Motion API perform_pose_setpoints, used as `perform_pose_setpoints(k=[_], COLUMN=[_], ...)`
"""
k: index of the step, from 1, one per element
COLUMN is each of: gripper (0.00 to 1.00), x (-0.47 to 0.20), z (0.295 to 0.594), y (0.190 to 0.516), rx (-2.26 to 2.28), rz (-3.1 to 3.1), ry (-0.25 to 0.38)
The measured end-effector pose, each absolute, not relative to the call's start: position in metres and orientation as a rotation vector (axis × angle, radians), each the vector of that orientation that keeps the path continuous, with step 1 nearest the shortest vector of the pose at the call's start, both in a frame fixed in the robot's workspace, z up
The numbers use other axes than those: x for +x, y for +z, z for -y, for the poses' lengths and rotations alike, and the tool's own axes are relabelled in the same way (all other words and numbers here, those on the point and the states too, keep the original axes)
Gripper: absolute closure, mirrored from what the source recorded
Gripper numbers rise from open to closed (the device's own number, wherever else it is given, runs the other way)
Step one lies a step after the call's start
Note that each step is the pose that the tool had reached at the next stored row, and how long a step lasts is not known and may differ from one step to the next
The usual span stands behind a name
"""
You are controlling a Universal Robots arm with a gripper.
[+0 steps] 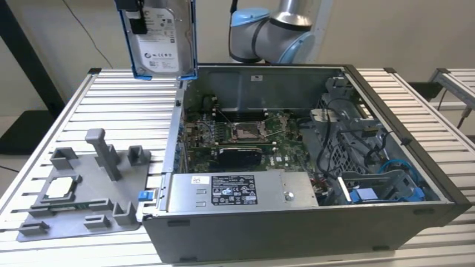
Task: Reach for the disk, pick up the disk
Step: 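Pick up the disk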
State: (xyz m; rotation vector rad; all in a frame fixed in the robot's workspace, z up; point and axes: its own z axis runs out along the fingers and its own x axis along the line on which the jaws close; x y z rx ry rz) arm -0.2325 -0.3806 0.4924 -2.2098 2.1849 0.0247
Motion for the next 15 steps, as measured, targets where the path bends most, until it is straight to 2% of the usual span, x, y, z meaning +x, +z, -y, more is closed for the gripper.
perform_pose_setpoints(k=[15], gripper=[1.00], x=[-0.192], z=[0.381], y=[0.486], rx=[-2.202], rz=[-2.177], ry=[0.007])
